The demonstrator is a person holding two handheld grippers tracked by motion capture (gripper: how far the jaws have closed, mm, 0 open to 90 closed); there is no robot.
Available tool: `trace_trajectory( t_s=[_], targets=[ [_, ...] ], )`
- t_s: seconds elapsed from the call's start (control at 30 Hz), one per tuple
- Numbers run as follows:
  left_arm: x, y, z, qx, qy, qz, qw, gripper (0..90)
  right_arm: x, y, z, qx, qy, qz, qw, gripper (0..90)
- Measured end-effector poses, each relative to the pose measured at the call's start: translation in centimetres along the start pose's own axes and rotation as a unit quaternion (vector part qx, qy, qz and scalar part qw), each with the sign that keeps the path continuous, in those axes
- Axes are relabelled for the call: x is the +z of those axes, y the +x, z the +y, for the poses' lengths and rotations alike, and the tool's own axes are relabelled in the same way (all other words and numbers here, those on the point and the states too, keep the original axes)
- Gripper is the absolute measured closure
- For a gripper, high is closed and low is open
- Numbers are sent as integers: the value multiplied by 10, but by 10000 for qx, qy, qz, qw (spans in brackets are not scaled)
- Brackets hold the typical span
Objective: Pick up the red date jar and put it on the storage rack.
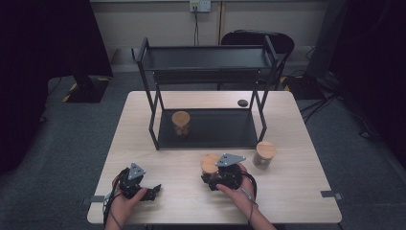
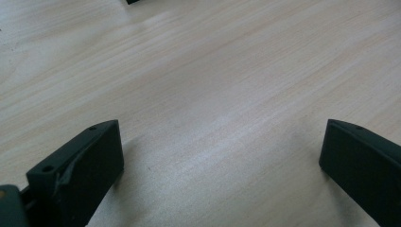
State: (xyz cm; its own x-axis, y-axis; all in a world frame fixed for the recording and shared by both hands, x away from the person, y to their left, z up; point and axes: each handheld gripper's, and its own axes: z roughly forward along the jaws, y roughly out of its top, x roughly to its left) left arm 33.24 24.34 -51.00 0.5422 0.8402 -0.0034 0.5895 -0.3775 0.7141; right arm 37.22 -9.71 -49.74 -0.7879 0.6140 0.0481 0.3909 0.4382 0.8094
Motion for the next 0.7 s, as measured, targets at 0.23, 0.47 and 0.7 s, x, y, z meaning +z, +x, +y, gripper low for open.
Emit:
trace_trajectory(
  t_s=[0.23,0.47,0.7],
  targets=[
    [0,0,0,6,-4,-10,10000,1,1,1,2,-62,-20,-37,10000,242],
    [0,0,0,7,-4,-12,10000,1,0,2,4,-217,32,-105,9997,251],
    [0,0,0,10,-6,-15,10000,1,0,1,6,-162,54,-61,9998,252]
  ],
)
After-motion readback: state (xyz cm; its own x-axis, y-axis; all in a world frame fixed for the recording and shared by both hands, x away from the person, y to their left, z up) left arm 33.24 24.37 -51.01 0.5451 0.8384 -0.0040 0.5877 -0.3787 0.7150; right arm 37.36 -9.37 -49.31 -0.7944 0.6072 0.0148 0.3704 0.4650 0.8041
